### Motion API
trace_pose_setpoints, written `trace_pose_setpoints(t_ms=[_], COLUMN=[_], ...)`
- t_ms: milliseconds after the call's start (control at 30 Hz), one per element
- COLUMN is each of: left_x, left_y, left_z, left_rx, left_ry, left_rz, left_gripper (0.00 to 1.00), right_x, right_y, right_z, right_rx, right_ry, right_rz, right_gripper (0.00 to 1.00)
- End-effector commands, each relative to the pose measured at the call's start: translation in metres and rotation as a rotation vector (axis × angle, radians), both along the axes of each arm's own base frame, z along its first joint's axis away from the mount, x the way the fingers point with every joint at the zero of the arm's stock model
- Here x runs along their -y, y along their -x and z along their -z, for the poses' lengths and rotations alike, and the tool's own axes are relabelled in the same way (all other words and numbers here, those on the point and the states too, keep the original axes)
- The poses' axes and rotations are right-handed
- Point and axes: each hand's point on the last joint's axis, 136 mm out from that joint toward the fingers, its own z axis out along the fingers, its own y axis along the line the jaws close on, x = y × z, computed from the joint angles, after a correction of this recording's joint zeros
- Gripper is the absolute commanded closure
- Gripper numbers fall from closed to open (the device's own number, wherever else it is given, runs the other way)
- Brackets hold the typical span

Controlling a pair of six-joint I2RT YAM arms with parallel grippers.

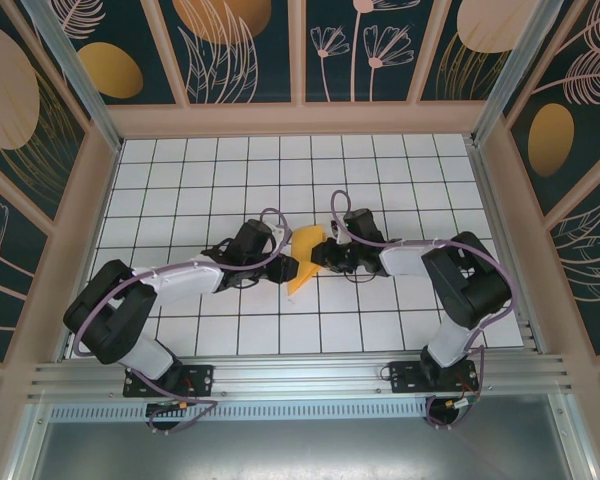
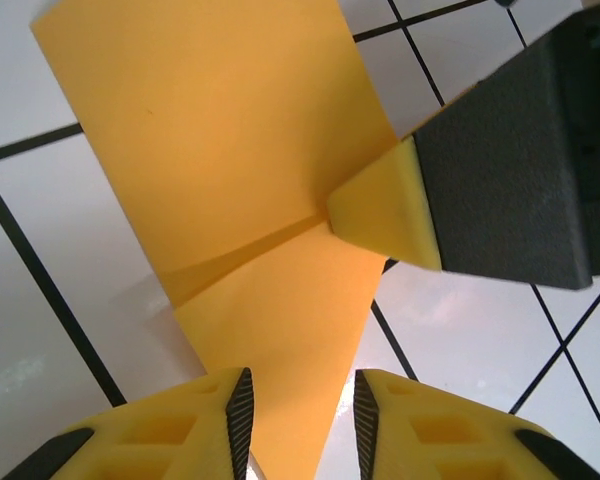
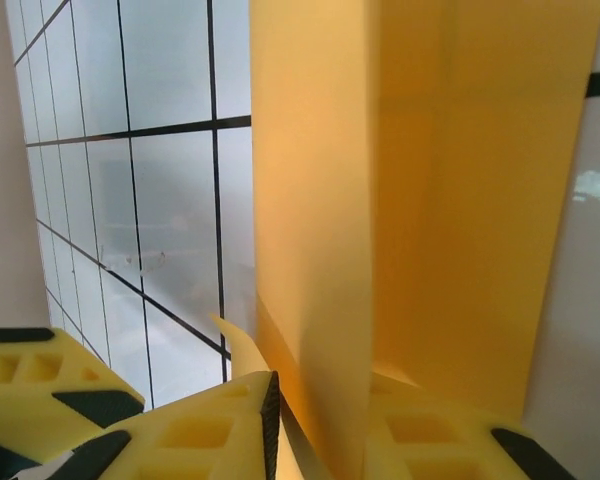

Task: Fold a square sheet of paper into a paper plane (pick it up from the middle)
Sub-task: Fourth fold the wing at the center of the table.

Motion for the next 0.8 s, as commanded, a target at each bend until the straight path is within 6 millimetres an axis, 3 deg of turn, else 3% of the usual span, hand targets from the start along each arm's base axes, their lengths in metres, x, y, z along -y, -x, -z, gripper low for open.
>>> trace_pose_setpoints(t_ms=[0,267,767], left_x=[0.003,0.016,0.005], left_y=[0.003,0.015,0.009], left_z=[-0.007,0.005,0.029], left_rx=[-0.007,0.024,0.105], left_ry=[0.052,-0.026,-0.195], left_rz=[-0.018,-0.018,-0.107], left_gripper=[0.63,0.54,0.50], right_x=[-0.003,-0.008,-0.018], right_y=[-0.005,0.000,0.001], right_z=[-0.004,-0.004,-0.016], right_rx=[0.009,-0.010,-0.008], right_ry=[0.003,0.026,0.017], right_rz=[-0.010,0.013,0.036], right_gripper=[0.76,0.82,0.81])
